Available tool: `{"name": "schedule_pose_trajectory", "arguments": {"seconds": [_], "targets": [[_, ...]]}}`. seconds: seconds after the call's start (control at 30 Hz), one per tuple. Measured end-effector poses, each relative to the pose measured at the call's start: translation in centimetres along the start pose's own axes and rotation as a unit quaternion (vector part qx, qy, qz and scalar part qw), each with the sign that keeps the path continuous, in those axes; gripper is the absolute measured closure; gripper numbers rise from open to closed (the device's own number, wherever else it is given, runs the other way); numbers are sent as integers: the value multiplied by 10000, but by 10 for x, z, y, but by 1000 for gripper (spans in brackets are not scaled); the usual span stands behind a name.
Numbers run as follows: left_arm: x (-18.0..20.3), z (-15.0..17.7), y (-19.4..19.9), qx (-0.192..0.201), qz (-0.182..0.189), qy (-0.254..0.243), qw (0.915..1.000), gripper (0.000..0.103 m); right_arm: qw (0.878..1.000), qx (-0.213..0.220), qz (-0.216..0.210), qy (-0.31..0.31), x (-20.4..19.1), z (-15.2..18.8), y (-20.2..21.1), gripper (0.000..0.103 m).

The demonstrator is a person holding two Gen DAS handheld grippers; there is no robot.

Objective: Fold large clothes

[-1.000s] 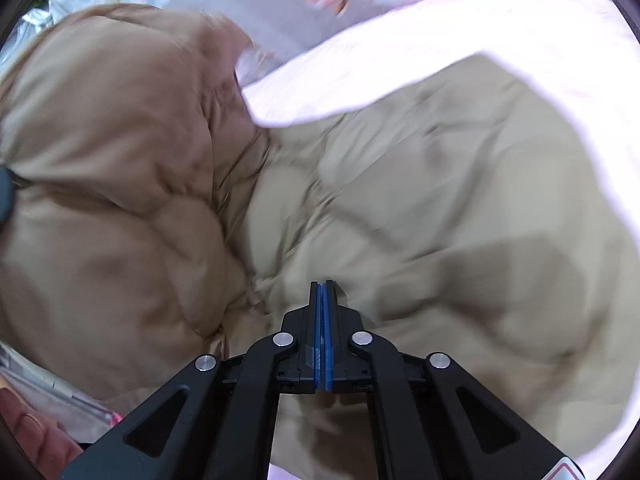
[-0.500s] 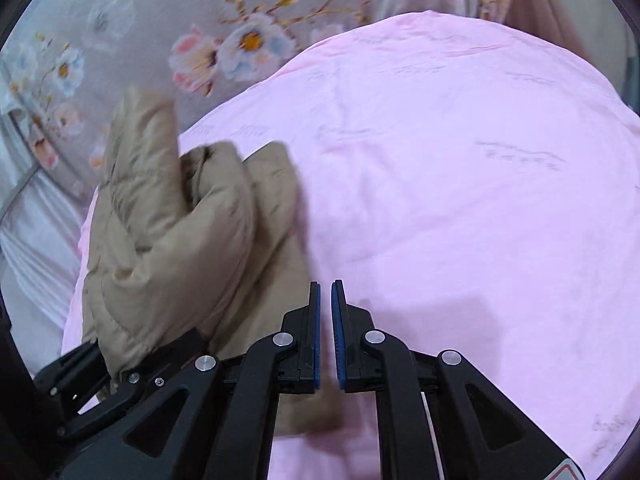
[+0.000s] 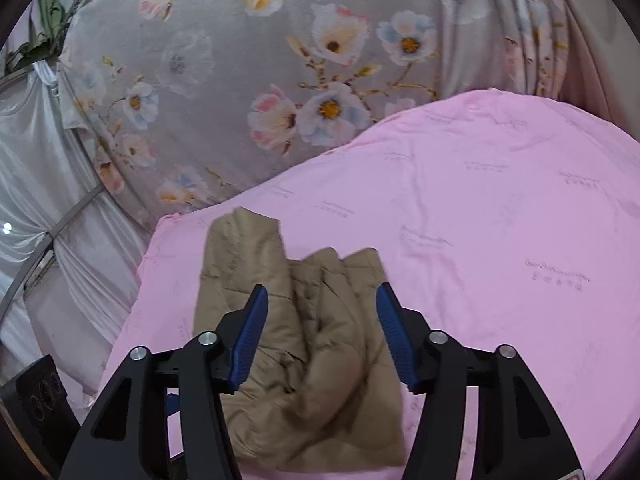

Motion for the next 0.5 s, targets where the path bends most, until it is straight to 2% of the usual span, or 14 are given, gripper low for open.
{"name": "schedule_pose_trajectory", "arguments": {"seconds": [0.13, 0.27, 0.3, 0.37, 0.43, 0.5], "targets": [[-46, -36, 22, 497, -683, 543, 9949, 16, 9998, -57, -210, 30, -30, -41, -28, 33], [-81, -64, 35, 784, -1019, 975, 9869, 17, 9917, -333, -909, -845, -35, -63, -73, 33], [-85, -72, 37, 862, -1099, 969, 9854, 17, 9890, -461, -933, -1055, -33, -66, -88, 33], [-89, -83, 36, 968, -1254, 956, 9827, 17, 9877, -710, -711, -1198, -29, -65, -112, 33], [-90, -92, 31, 993, -1321, 931, 9818, 17, 9867, -1085, -522, -1093, -32, -60, -138, 33], [-91, -100, 21, 963, -1334, 946, 9818, 17, 9824, -1578, -618, -782, -41, -49, -164, 33]]}}
Point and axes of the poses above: each gripper's, at about its wrist camera, not at the fingertips, and y roughly against the way its jaws point, x to its right, z to its underside, the point moved 3 cm from there along -y, roughly the way its jaws point, and after that the axes turned 15 degrees about y, right-handed, at the moved point
